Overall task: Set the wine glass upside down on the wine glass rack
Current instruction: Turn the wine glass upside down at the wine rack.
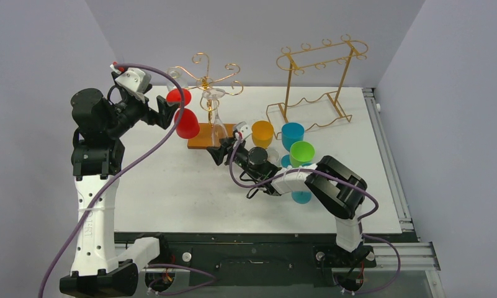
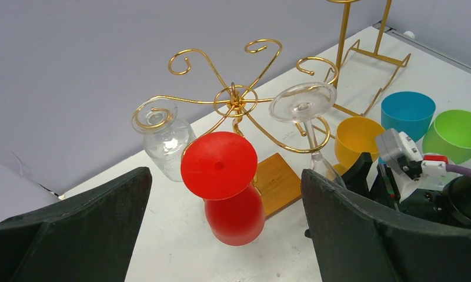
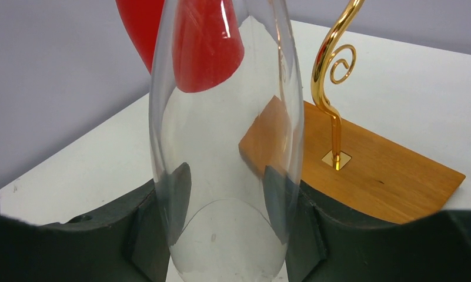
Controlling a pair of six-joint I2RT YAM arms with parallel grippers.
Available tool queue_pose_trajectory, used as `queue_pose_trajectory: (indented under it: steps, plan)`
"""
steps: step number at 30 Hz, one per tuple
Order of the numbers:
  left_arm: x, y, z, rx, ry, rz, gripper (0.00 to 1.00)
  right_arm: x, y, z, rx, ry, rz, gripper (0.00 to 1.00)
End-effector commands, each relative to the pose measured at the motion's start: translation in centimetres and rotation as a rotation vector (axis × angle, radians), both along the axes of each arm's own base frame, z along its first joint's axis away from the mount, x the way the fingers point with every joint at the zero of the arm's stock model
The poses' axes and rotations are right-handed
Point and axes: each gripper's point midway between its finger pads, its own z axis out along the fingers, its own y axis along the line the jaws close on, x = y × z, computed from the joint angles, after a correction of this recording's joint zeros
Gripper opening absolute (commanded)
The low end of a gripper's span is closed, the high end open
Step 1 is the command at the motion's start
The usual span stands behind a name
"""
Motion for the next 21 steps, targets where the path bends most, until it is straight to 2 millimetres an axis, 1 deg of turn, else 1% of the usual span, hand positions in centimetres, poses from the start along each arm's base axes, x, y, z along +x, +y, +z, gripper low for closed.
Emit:
queue_pose_trajectory:
  steps: [1, 3, 4, 7, 8, 13, 16, 20, 21]
  plan:
    - [-0.2, 0.0, 2.0, 0.015, -0.065, 0.003, 0.96, 0.1, 0.2, 1.1, 0.056, -0.017, -0.005, 0.22]
    - [-0.2, 0.0, 1.9, 0.017, -0.064, 0.003, 0.96, 0.1, 0.2, 0.6, 0.045, -0.010, -0.012, 0.29]
    - [-0.2, 0.0, 2.0, 0.019, -0.065, 0.003, 0.96, 0.1, 0.2, 0.4, 0.040, -0.007, -0.014, 0.37]
    - [-0.1, 0.0, 2.0, 0.023, -0.066, 0.004, 0.96, 0.1, 0.1, 0.1, 0.029, 0.002, -0.022, 0.67]
    - [-0.1, 0.0, 2.0, 0.024, -0.066, 0.004, 0.96, 0.0, 0.1, 0.1, 0.029, 0.004, -0.025, 0.70]
    - [-0.1, 0.1, 2.0, 0.030, -0.069, 0.004, 0.96, -0.6, -0.1, 0.6, 0.024, -0.001, -0.022, 0.72]
    - [-0.1, 0.0, 1.9, 0.030, -0.069, 0.000, 0.96, -1.0, -0.5, 1.3, 0.028, -0.006, -0.020, 0.73]
    - [-0.2, -0.1, 1.9, 0.026, -0.063, -0.007, 0.96, -2.1, -1.2, 2.6, 0.028, -0.006, 0.000, 0.73]
    - [-0.2, -0.1, 1.8, 0.022, -0.059, -0.008, 0.96, -2.6, -1.4, 3.5, 0.038, -0.009, 0.013, 0.73]
